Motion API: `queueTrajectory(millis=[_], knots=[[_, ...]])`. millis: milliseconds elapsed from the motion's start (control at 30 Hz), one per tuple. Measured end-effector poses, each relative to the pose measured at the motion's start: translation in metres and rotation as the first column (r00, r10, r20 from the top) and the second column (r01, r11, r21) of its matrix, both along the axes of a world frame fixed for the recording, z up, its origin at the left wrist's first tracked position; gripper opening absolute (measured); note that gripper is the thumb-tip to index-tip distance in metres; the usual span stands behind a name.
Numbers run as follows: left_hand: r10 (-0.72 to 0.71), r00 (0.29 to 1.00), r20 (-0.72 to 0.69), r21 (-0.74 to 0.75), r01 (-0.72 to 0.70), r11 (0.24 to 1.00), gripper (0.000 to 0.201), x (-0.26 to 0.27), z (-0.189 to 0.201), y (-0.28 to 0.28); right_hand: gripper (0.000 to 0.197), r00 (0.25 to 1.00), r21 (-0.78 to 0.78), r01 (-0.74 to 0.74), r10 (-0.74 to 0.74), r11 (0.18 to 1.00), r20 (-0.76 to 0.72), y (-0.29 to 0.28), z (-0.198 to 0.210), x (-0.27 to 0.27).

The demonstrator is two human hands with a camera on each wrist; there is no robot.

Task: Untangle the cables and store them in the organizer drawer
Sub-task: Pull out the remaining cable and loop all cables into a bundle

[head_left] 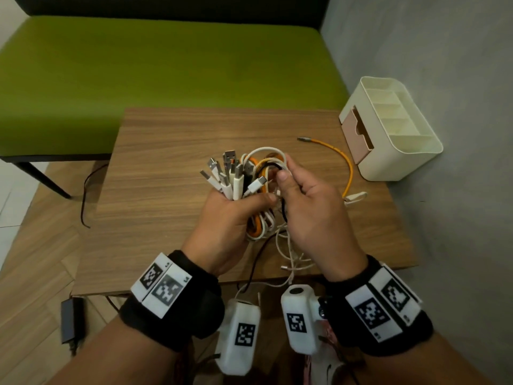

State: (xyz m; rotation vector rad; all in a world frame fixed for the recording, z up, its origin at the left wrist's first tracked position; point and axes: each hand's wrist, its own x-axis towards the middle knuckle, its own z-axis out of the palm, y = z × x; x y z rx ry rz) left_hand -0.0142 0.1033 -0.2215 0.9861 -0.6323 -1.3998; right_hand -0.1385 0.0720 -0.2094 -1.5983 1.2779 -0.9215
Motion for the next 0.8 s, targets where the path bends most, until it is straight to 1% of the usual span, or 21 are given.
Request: queueTrajectory(millis=[33,100,133,200,300,367,433,533,567,600,633,667,733,767,800], knots=[[-0.008,1.0,0.002,0.0,0.008,1.0,0.039,-0.001,0.0,0.001,0.043,1.0,0.038,-0.015,0.015,0.999,0.007,0.001,0.002,0.001],[-0.011,1.0,0.004,0.002,0.011,1.0,0.037,-0.001,0.001,0.001,0.043,0.996,0.111,-0.065,0.056,0.992,0.075,0.002,0.005,0.001],[-0.006,1.0,-0.006,0.005,0.006,1.0,0.035,0.001,0.001,0.001,0.041,0.991,0.135,-0.096,0.082,0.986,0.106,0.003,0.007,0.0],[0.006,1.0,-0.025,0.017,-0.005,1.0,0.035,0.004,0.0,0.002,0.04,0.982,0.158,-0.161,0.143,0.974,0.119,0.001,0.011,-0.004],[0.006,0.999,-0.039,0.037,-0.004,0.999,0.041,0.007,0.001,0.002,0.04,0.972,0.165,-0.237,0.232,0.957,0.044,-0.004,0.017,-0.011],[-0.014,0.999,-0.045,0.029,0.016,0.999,0.043,0.008,0.003,0.002,0.041,0.961,0.13,-0.272,0.277,0.953,-0.02,-0.006,0.016,-0.014],[-0.034,0.998,-0.051,0.016,0.035,0.999,0.041,0.006,0.004,0.002,0.042,0.964,0.08,-0.263,0.266,0.962,-0.027,-0.004,0.013,-0.011],[-0.061,0.996,-0.064,-0.006,0.061,0.998,0.036,0.002,0.004,0.002,0.042,0.979,0.054,-0.188,0.183,0.981,0.09,0.002,0.009,-0.001],[-0.066,0.995,-0.07,-0.014,0.066,0.998,0.035,0.002,0.004,0.002,0.042,0.981,0.064,-0.167,0.159,0.984,0.114,0.005,0.008,0.003],[-0.07,0.995,-0.073,-0.021,0.069,0.997,0.035,0.003,0.004,0.002,0.042,0.983,0.063,-0.158,0.151,0.985,0.104,0.006,0.008,0.005],[-0.071,0.995,-0.074,-0.024,0.07,0.997,0.036,0.004,0.003,0.002,0.043,0.986,0.048,-0.164,0.161,0.985,0.051,0.006,0.008,0.007],[-0.071,0.995,-0.074,-0.028,0.069,0.997,0.037,0.006,0.003,0.002,0.044,0.983,0.029,-0.179,0.18,0.983,-0.035,0.005,0.006,0.007],[-0.064,0.995,-0.074,-0.029,0.062,0.998,0.038,0.008,0.002,0.002,0.043,0.954,0.031,-0.201,0.203,0.979,-0.221,0.0,0.004,0.005],[-0.066,0.995,-0.074,-0.028,0.064,0.998,0.037,0.008,0.002,0.002,0.044,0.936,0.05,-0.209,0.215,0.977,-0.279,-0.004,0.004,0.003],[-0.07,0.995,-0.077,-0.026,0.068,0.997,0.036,0.007,0.002,0.002,0.045,0.93,0.074,-0.22,0.233,0.973,-0.286,-0.007,0.005,0.0]])
